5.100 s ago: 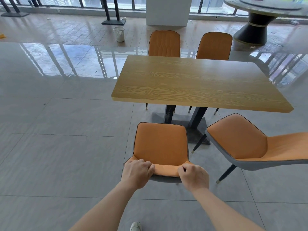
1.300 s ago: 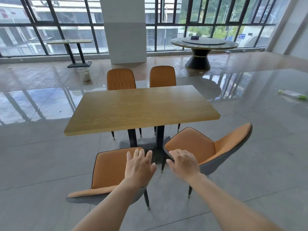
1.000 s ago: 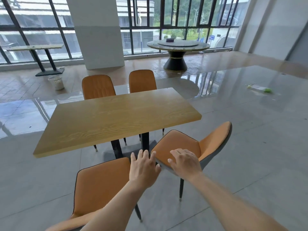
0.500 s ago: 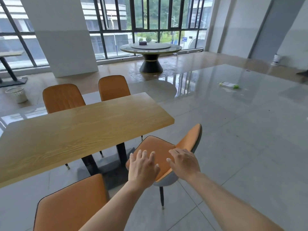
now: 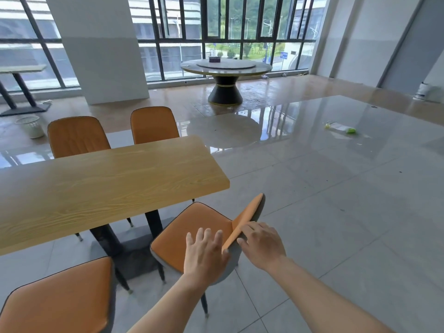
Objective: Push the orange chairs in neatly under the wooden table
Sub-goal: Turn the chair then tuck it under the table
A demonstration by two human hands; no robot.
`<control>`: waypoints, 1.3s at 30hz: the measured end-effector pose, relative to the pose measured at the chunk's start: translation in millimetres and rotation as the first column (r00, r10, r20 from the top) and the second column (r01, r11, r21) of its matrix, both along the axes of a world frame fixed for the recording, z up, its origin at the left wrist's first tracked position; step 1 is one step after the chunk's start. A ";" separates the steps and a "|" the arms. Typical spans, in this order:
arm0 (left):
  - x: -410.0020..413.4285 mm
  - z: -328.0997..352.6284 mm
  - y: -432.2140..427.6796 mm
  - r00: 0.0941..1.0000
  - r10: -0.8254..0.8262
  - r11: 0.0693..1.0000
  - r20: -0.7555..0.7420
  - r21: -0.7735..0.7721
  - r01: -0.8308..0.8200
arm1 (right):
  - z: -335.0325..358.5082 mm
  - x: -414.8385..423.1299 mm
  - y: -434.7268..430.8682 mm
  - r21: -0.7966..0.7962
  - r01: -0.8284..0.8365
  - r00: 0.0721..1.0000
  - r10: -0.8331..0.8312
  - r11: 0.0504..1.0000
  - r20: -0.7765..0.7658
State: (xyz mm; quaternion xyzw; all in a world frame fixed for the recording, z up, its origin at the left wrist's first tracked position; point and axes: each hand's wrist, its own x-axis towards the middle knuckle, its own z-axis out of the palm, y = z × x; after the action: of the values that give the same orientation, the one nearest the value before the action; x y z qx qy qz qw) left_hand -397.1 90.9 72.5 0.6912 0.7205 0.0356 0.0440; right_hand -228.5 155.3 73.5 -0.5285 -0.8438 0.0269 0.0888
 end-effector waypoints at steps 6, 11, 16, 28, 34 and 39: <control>28.8 -14.2 53.0 0.999 0.000 0.999 0.034 -0.041 0.002 | -14.9 18.8 56.6 -0.052 -0.002 1.000 0.003 0.999 0.019; 37.1 -35.4 108.3 0.998 0.019 0.995 0.059 -0.095 -0.013 | -25.2 25.1 112.8 -0.091 -0.004 0.998 0.010 0.996 0.064; 49.2 -60.0 149.2 0.996 0.045 0.987 0.081 -0.159 -0.032 | -31.4 29.1 164.8 -0.138 -0.007 0.995 0.020 0.990 0.093; 81.1 -97.8 179.1 0.893 0.370 0.912 0.256 -0.280 -0.298 | -84.2 33.6 249.9 -0.150 -0.338 0.930 0.354 0.929 0.095; 103.3 -90.4 169.6 0.813 0.572 0.816 0.111 -0.176 -0.551 | -101.1 43.1 254.3 -0.017 -0.372 0.924 0.372 0.928 0.084; 112.7 -92.3 154.4 0.794 0.602 0.797 0.079 -0.113 -0.593 | -99.3 41.0 250.6 -0.060 -0.387 0.910 0.392 0.920 0.135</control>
State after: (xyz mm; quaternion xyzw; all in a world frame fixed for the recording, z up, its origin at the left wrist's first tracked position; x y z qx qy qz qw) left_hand -284.4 245.3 -19.8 0.4227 0.8991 0.0563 0.0990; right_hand -187.5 405.9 -25.8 -0.3517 -0.9358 0.0194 0.0121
